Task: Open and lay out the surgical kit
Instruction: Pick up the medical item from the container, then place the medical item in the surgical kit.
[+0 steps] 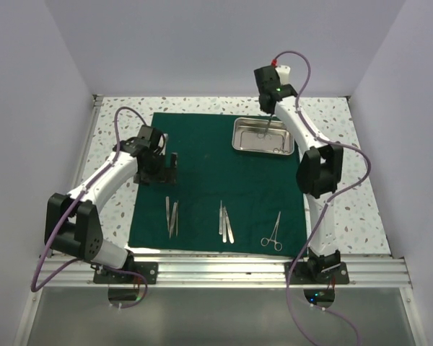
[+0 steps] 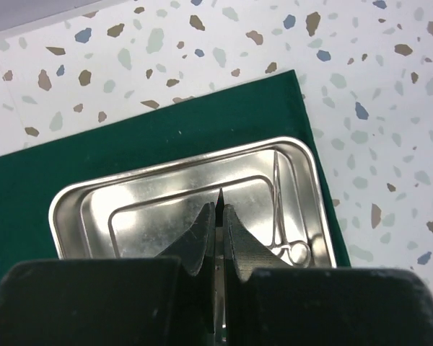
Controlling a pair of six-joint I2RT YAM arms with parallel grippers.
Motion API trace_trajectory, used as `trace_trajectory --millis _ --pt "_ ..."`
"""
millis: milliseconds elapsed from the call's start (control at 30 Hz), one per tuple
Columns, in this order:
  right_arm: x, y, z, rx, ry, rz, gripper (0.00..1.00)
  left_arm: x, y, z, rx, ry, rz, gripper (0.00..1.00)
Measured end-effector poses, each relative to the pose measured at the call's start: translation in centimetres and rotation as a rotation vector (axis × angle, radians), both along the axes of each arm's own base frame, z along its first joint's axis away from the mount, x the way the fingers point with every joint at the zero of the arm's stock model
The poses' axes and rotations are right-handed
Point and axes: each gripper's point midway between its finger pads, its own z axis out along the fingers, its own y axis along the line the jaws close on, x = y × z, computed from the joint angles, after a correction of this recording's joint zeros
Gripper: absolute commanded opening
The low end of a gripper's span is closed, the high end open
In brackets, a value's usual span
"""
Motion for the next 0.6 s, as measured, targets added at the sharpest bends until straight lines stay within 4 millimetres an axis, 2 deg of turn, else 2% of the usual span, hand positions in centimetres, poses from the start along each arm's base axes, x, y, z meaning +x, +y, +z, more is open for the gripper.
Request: trace_trajectory --millis 100,167,233,333,467,600 --pt "-1.5 -0.5 1.4 0.002 -0.004 0.002 0.0 0.0 0.0 0.0 0.0 0.0 0.0 1.0" --pt "-4.0 -0.9 1.9 0.009 0.02 0.009 0.0 0.0 0.0 0.0 0.0 -0.001 0.0 0.99" --pt "-7.3 -1.5 2.2 0.014 0.055 0.016 0.0 0.1 0.0 0.0 -0.001 -0.002 0.0 1.0" --pt "-11.9 -1.0 2.9 0.041 0.073 0.045 0.0 0.3 -0.2 0.2 -0.007 -0.008 -0.001 0.99" --pt "-20.0 0.4 1.6 0.108 0.137 0.114 0.0 1.5 -0.9 0.4 -0.033 -0.024 -0.009 0.99" --pt "-26.8 -0.5 -1.9 0.145 0.247 0.125 0.0 2.9 -1.8 0.0 -0.058 -0.024 -0.019 1.0"
